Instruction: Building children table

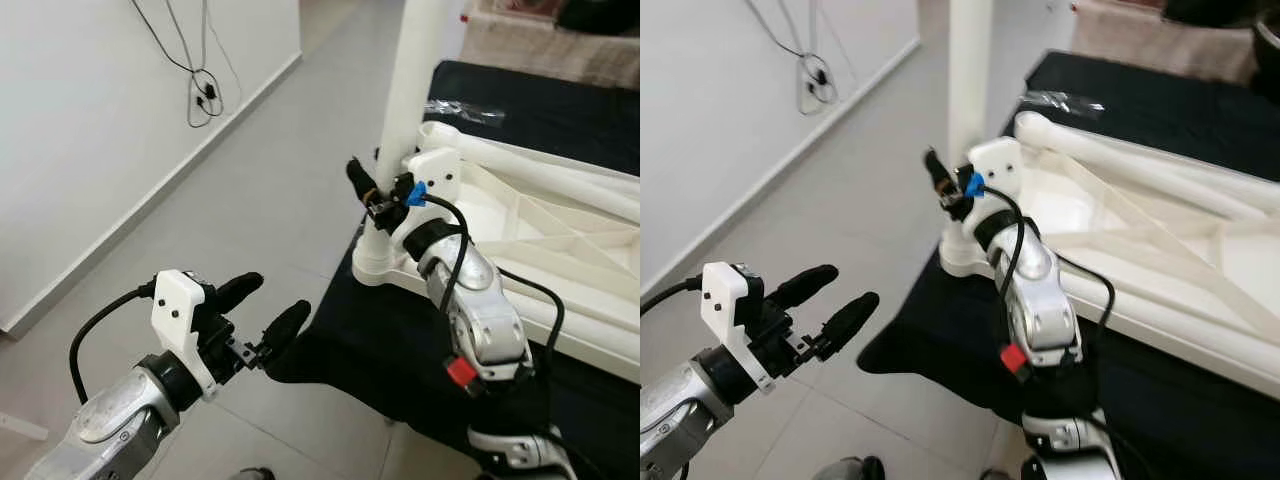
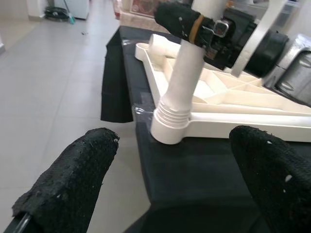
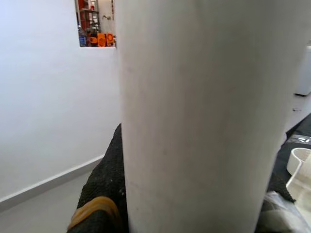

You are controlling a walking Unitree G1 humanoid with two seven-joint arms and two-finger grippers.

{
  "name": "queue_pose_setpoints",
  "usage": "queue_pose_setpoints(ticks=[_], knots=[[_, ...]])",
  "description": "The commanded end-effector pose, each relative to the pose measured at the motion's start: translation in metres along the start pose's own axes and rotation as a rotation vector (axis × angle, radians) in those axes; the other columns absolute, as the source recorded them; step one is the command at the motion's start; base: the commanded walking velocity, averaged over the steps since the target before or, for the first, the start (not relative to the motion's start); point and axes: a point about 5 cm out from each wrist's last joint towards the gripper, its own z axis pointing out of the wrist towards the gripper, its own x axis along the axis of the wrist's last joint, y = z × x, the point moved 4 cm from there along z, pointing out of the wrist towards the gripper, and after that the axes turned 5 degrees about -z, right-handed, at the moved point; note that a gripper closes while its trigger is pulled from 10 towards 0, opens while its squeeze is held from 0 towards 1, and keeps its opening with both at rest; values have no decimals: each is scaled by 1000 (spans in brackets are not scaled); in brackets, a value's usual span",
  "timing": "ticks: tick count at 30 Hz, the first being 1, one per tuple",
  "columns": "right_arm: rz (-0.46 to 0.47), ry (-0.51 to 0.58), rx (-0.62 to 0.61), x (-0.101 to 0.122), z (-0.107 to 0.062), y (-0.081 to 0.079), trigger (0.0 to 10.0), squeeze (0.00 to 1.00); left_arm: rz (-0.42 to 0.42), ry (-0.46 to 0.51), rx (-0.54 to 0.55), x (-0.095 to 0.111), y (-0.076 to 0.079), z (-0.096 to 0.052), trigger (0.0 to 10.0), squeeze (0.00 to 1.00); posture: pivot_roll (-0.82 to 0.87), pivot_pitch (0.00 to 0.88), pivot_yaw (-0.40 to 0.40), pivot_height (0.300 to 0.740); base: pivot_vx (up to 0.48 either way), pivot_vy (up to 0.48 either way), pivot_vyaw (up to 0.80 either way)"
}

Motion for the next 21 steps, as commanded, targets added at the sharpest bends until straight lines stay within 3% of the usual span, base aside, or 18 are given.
queue_pose_setpoints(ticks=[1,5,6,7,13,14,17,18,20,21], knots=[[4,-311,-57,-77,-25,6,0,0,16,-2,1,0,0,-1,10000,0,61,214,14,740,0,0,0],[7,-273,-49,-68,-16,3,0,0,19,13,17,0,-2,-1,10000,0,62,205,11,740,0,0,0],[-1,-271,-47,-66,-13,1,1451,0,21,14,19,-1,-3,-1,10000,0,61,205,11,740,0,0,0],[-15,-262,-65,-63,-11,3,10000,0,21,15,19,-2,-2,-1,10000,0,60,202,10,740,0,0,0],[-21,-237,-61,-59,-8,2,10000,0,21,17,18,-3,-2,-1,10000,0,59,200,8,740,0,0,0],[8,-212,-40,-56,-5,2,10000,1000,22,17,19,-3,-2,-1,10000,0,61,197,4,740,0,0,0],[48,-176,-20,-51,-1,3,10000,1000,24,19,19,-4,-3,-2,10000,0,61,197,4,740,0,0,0],[78,-102,97,-39,3,-4,10000,1000,22,18,20,-4,-3,-2,10000,0,56,193,7,740,0,0,0],[78,-102,97,-39,3,-4,10000,1000,22,18,20,-4,-3,-2,10000,0,56,193,7,740,0,0,0],[107,-36,220,-28,5,-8,10000,0,21,16,20,-5,-2,-2,10000,0,58,192,5,740,0,0,0]])
